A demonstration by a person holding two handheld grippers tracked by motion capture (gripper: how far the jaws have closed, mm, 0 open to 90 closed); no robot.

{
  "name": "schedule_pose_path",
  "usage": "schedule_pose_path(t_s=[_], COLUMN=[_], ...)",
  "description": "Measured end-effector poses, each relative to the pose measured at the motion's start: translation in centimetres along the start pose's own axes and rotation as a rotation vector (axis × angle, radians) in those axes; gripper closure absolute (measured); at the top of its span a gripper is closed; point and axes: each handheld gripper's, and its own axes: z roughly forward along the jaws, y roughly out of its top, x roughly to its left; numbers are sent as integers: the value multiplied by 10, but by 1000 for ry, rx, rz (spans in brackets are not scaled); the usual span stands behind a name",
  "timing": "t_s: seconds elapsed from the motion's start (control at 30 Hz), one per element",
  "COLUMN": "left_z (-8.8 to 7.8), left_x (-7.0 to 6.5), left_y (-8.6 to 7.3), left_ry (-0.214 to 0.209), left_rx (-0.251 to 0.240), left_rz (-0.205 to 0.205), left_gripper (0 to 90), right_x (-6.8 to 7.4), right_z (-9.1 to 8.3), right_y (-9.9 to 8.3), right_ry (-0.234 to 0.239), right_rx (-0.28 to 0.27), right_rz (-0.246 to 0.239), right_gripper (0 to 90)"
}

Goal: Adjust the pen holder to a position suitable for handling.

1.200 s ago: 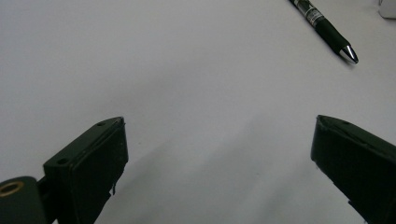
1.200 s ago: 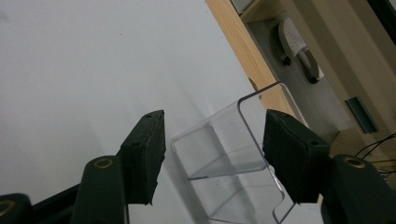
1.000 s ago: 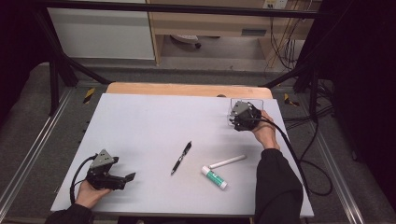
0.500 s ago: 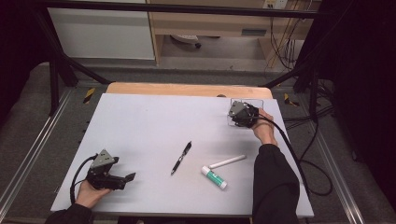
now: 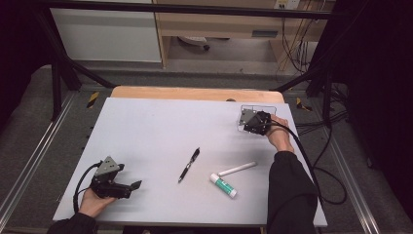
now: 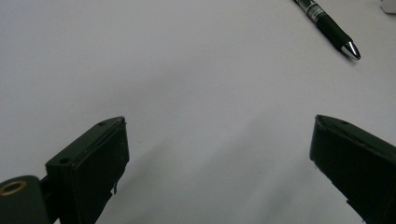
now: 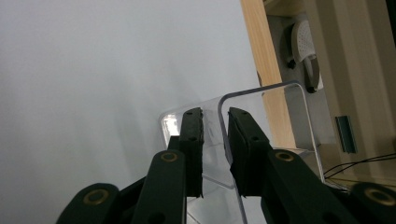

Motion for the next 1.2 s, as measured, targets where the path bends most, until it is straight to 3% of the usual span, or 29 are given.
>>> schedule_pose_path(t_s=[0.4,0.5,0.67,0.9,1.2], left_z=[1,0,0,0,0], left_x=[-1,-1,-1,-1,-2], left_y=[0,0,0,0,1], left_ry=[2,3,3,4,4], left_rx=[5,5,4,5,3], left_rz=[0,0,0,1,3], left_gripper=[45,45,45,45,45], right_x=[12,14,18,18,25], right_z=[-9,-8,-10,-24,-43], right_y=[3,3,4,5,27], right_ry=[63,72,58,33,25], right_rx=[35,38,51,28,11], right_rz=[-120,-110,-135,-127,-157], right_gripper=[874,885,886,887,893])
